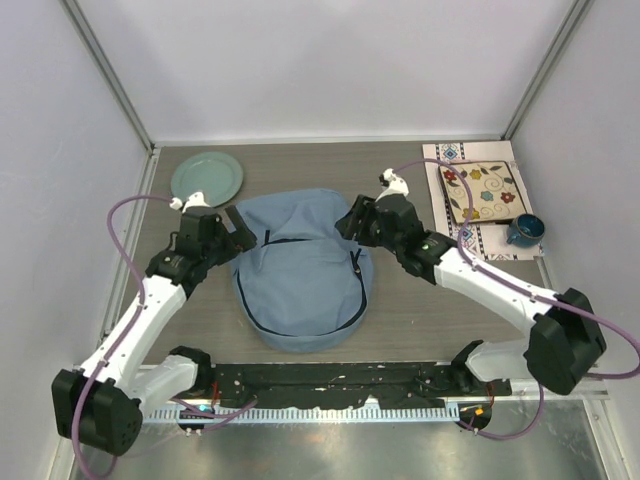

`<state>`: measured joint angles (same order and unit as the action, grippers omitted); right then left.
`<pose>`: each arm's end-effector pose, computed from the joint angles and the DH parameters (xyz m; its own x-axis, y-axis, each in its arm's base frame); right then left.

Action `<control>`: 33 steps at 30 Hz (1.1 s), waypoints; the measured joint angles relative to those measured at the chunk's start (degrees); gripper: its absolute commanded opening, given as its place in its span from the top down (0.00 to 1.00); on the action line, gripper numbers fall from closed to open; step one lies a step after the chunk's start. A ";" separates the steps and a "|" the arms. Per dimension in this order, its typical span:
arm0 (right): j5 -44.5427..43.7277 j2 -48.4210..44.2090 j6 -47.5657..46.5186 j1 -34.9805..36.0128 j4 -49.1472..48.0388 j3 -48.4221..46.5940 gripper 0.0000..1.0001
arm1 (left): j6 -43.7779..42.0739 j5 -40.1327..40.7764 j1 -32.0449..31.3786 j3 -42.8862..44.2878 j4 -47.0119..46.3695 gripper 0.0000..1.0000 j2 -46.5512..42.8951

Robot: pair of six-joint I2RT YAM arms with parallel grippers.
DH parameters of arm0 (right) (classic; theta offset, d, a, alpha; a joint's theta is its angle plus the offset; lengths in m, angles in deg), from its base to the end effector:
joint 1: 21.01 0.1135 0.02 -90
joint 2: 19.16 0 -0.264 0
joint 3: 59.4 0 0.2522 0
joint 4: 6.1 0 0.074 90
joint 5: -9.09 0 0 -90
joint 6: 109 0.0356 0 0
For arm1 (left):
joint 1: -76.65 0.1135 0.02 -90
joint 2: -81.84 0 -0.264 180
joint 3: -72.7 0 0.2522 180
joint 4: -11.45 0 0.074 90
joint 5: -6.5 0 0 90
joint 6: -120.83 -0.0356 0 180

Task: Pack the student bag
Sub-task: Adjust the student bag at the center of the board, then zip the student bag at the center of the board.

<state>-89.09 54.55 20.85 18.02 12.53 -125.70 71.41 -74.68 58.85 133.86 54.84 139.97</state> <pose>0.2317 0.1813 0.2864 -0.5976 0.3321 -0.7298 -0.1838 0.8293 0.5278 0.2070 -0.0607 0.2803 -0.5924 -0.4849 -0.6433 -0.2562 0.8705 -0.4203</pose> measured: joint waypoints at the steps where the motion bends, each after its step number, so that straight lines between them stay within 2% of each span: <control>1: 0.85 0.92 0.17 0.17 -0.52 -0.02 0.45 | 0.39 -1.68 1.60 -1.11 -1.16 0.01 -0.90; 6: 4.26 5.18 1.29 2.34 -1.62 -0.02 0.45 | 2.08 -9.05 8.24 -5.25 -5.38 0.02 -4.72; 13: 6.29 8.22 1.62 6.08 -3.45 -3.98 0.44 | 3.19 -19.12 12.00 -7.54 -12.33 0.14 2.82; 16: 6.29 9.57 1.60 7.56 -4.28 -6.56 0.44 | 3.80 -21.18 12.11 -9.38 -13.79 0.26 4.42; 17: 6.23 10.19 1.60 8.15 -4.52 -7.54 0.43 | 3.98 -21.68 12.11 -9.81 -14.36 0.36 4.79; 19: 6.12 11.67 1.57 9.46 -4.83 -9.35 0.42 | 4.35 -22.32 12.22 -10.56 -15.65 0.44 5.09; 20: 5.95 12.37 1.55 9.99 -4.90 -10.08 0.42 | 4.26 -22.47 12.28 -10.93 -16.24 0.53 5.14; 26: 4.94 18.47 1.33 13.51 -5.20 -14.75 0.41 | 4.24 -22.58 12.44 -12.68 -18.05 0.78 5.18; 33: 3.48 24.35 0.72 15.43 -4.98 -19.23 0.40 | 4.04 -23.76 12.46 -13.38 -20.15 0.83 4.79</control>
<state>-85.62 78.90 21.57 33.45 7.54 -144.93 75.45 -98.43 71.31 120.49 34.69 144.75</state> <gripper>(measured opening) 0.595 0.192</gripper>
